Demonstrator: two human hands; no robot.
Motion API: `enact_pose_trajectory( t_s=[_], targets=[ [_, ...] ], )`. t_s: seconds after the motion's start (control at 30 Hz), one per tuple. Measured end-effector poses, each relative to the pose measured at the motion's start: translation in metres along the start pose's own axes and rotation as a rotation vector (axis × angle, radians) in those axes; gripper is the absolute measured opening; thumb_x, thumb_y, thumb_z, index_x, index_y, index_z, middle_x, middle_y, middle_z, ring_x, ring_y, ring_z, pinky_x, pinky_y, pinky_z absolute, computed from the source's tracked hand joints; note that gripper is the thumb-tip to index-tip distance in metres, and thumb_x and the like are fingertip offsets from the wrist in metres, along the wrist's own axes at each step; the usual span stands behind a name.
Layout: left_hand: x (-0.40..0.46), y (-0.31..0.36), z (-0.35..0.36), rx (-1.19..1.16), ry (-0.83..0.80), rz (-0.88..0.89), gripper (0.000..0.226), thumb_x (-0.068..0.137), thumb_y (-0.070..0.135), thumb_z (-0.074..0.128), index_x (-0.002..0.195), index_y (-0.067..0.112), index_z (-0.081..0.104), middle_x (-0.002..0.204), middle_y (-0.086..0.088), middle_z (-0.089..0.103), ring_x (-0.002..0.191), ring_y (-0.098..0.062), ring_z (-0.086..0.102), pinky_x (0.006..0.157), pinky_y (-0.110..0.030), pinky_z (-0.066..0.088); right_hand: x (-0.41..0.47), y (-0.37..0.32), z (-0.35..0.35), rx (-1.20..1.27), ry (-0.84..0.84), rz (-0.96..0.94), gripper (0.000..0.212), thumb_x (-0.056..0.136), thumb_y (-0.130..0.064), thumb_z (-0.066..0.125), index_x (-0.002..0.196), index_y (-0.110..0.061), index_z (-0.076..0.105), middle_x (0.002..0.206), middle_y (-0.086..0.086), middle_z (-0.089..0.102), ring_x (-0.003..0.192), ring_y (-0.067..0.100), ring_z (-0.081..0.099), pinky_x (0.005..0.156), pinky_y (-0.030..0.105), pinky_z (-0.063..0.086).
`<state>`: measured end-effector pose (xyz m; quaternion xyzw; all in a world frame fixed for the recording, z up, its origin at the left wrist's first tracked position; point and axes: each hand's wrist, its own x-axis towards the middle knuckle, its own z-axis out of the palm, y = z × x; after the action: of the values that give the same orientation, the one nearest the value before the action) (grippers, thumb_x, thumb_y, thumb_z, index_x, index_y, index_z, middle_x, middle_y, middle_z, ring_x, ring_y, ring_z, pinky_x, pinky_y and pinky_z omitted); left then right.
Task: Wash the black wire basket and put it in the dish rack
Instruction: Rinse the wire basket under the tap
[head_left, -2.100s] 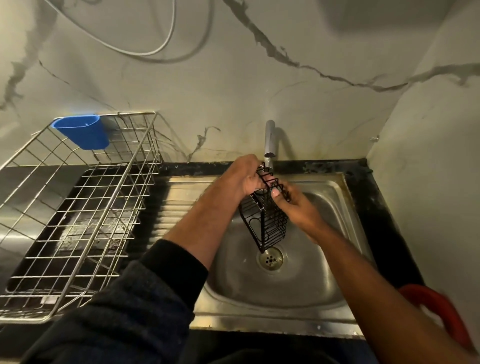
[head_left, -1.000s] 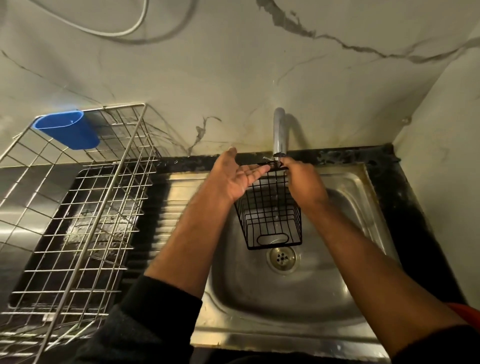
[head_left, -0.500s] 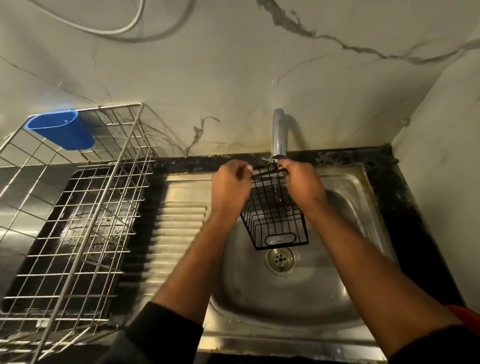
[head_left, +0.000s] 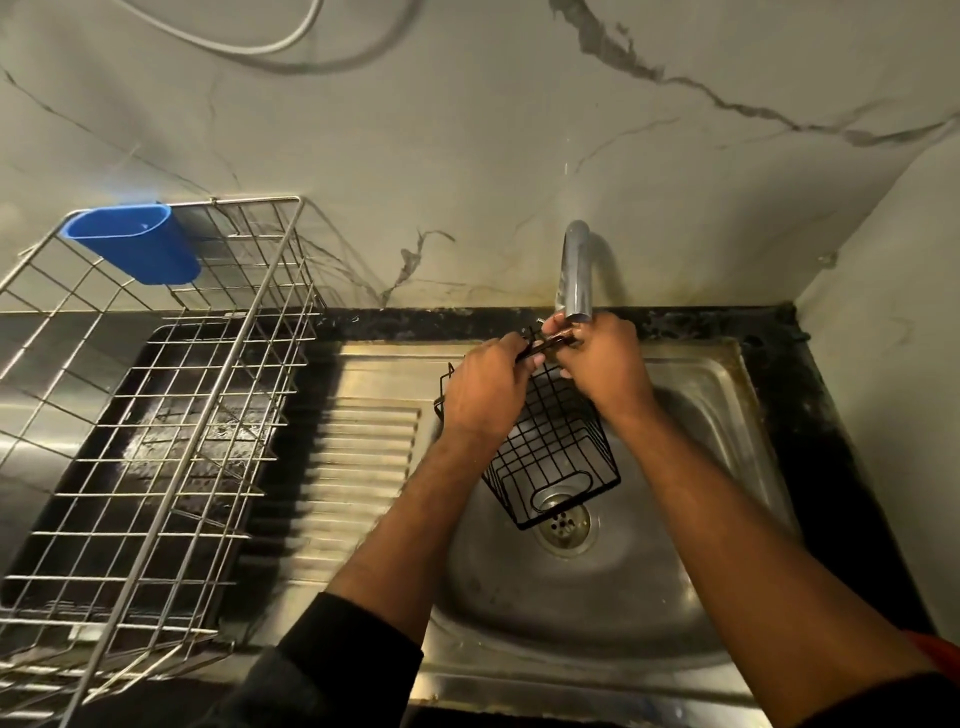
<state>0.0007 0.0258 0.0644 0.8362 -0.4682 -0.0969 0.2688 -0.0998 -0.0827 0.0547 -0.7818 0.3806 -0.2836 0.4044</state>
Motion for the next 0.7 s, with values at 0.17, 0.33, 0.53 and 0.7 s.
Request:
enact_pose_trajectory(
  t_s=[0.17,0.33,0.53,0.7],
  targets=[
    [-0.006,-0.002,0.001,-0.075,0.038,-0.061,0.024,0.103,0.041,0.053,0.101,0.018,0.058,0.08,0.002,0.065,0.073,-0.018,0.062,0.062,-0.035,0.05,-0.016,0.01,0.001,0.046,-0.015,-0.032,0.035,0.088,-0.018,0.073,0.123,-0.018,0.067,0.12,-0.011,0.067,0.109,-0.001,0.06,0.092,0.013,0.048],
    [-0.013,-0.002,-0.004,-0.059,0.084,-0.037,0.029,0.107,0.042,0.042,0.103,0.014,0.05,0.067,0.008,0.053,0.058,-0.012,0.055,0.053,-0.028,0.042,-0.036,0.038,0.003,-0.089,-0.019,0.024,0.039,0.097,-0.016,0.062,0.136,-0.017,0.058,0.127,-0.003,0.065,0.112,0.005,0.06,0.096,0.023,0.047],
    [-0.024,-0.008,-0.002,-0.243,0.076,-0.118,0.037,0.1,0.049,0.055,0.092,0.013,0.057,0.066,0.001,0.061,0.054,-0.014,0.057,0.05,-0.035,0.053,-0.036,0.021,0.004,-0.197,-0.062,-0.069,0.034,0.098,-0.024,0.06,0.132,-0.017,0.062,0.114,0.004,0.073,0.098,0.012,0.068,0.082,0.023,0.05],
    [-0.025,-0.014,-0.004,-0.42,0.101,-0.274,0.047,0.093,0.055,0.064,0.102,0.009,0.071,0.093,-0.007,0.076,0.08,-0.023,0.073,0.07,-0.041,0.063,-0.035,0.018,0.003,-0.144,-0.097,-0.143,0.033,0.097,-0.023,0.061,0.13,-0.02,0.063,0.106,-0.009,0.071,0.071,-0.017,0.057,0.066,-0.002,0.038]
  ],
)
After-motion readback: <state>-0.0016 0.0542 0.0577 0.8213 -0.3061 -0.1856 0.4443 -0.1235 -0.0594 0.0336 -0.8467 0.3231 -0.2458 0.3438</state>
